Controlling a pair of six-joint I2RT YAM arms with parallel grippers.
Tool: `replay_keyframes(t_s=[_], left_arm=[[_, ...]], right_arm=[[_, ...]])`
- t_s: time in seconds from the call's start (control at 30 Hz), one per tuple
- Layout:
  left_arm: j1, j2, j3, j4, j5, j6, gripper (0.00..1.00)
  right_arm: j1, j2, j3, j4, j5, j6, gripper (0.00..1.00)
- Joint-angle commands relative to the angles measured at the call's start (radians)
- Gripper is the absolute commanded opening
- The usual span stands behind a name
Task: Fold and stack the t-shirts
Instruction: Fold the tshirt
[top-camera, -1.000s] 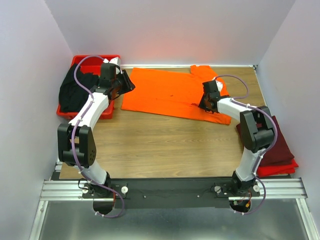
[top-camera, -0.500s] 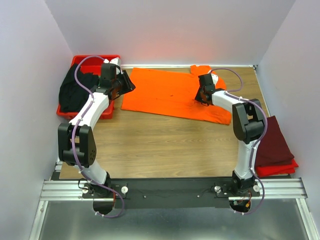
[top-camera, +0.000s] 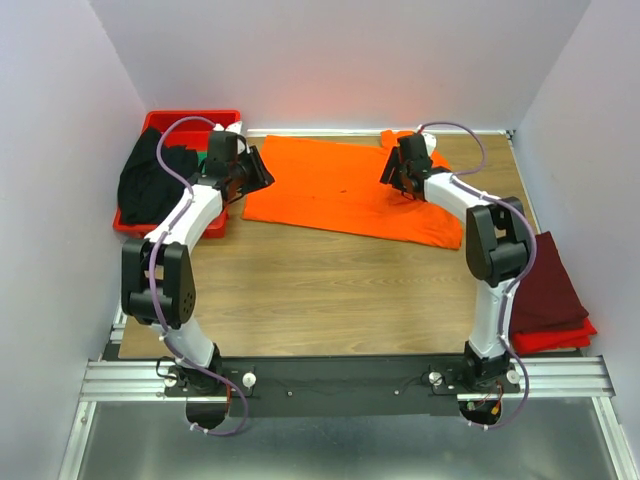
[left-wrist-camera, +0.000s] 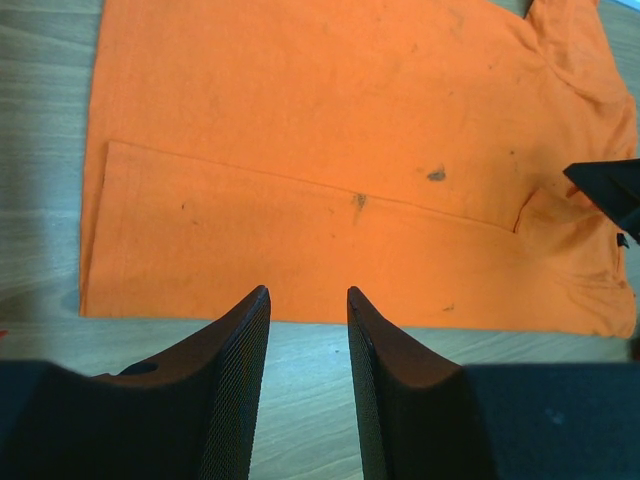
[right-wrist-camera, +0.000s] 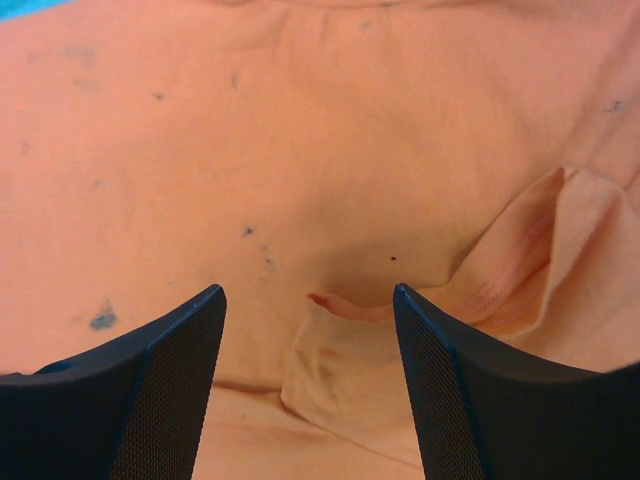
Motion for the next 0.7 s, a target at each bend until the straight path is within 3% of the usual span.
replay_keyframes(t_s=[0.0, 0.17, 0.33, 0.67], left_arm=[[-0.020, 0.040, -0.019, 0.011, 0.008, -0.015, 0.44], [-0.040, 0.094, -0.018, -0.027, -0.113, -0.074, 0.44], [-0.042, 0.163, 0.008, -0.057, -0.189, -0.136, 0.42], [-0.042, 0.244, 0.071, -0.103, -0.306, -0.165, 0.41]], right_arm=[[-0.005, -0.152, -0.085, -0.005, 0.051, 0.003, 0.75], [-0.006, -0.316, -0.247, -0.009, 0.050, 0.046, 0.74], [-0.008, -0.382, -0.358, -0.011, 0.085, 0.052, 0.74], [-0.043, -0.302, -0.344, -0.020, 0.047, 0.061, 0.73]])
